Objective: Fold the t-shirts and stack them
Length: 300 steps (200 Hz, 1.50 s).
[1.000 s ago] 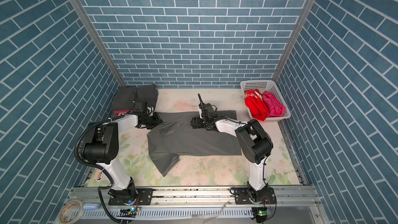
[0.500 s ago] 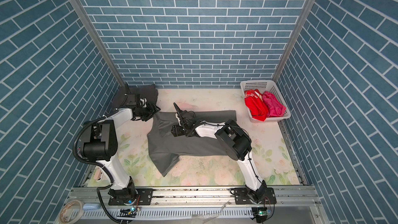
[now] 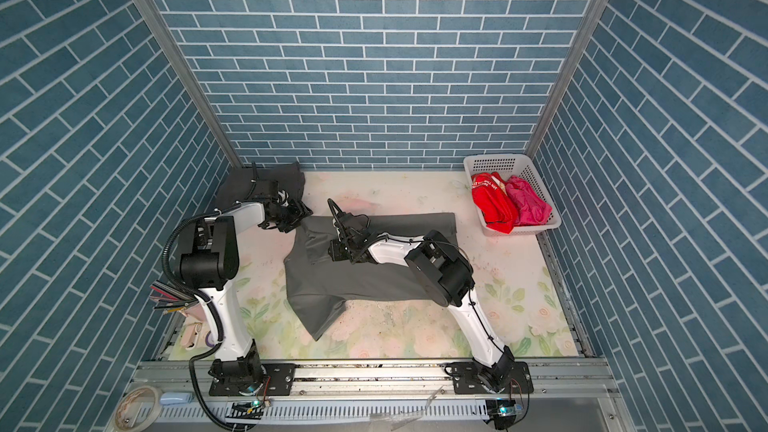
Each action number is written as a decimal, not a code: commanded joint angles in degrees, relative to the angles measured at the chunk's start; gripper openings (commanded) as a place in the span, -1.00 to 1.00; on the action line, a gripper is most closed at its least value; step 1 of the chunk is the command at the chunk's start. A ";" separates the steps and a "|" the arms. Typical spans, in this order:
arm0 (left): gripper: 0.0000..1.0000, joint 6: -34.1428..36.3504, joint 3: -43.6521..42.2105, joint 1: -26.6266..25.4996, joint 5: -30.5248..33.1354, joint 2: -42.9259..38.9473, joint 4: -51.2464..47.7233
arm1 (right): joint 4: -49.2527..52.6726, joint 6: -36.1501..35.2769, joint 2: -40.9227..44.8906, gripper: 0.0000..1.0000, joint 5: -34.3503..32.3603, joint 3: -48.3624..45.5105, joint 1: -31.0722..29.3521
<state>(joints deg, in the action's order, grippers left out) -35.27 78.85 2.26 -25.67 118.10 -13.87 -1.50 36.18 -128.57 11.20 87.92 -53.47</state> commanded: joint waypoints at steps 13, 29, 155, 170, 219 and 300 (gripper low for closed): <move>0.13 0.53 1.54 -0.08 1.73 2.29 -0.60 | 2.70 0.15 1.40 -0.67 -2.31 0.36 -0.54; 0.02 0.73 1.88 0.24 2.23 2.87 -0.91 | 3.37 -0.32 2.39 -0.69 -2.92 0.32 -0.55; -0.57 2.17 1.57 2.09 4.92 3.76 -1.76 | 5.08 -1.91 7.98 -0.86 -4.55 -5.09 0.29; -0.58 2.47 1.48 2.18 5.64 3.80 -2.01 | 4.99 -1.91 8.54 -0.84 -5.25 -6.61 0.60; -0.51 2.79 1.98 2.29 6.12 3.94 -2.65 | 6.30 -3.74 9.56 -0.27 -3.13 -8.13 1.39; 0.60 2.62 1.36 -0.89 3.45 -9.75 -3.05 | 6.65 -7.08 22.39 0.30 -2.29 -13.90 11.09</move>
<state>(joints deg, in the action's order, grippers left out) -32.36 80.66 3.27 -20.97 114.13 -17.12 5.34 31.11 -109.36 8.38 75.07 -46.57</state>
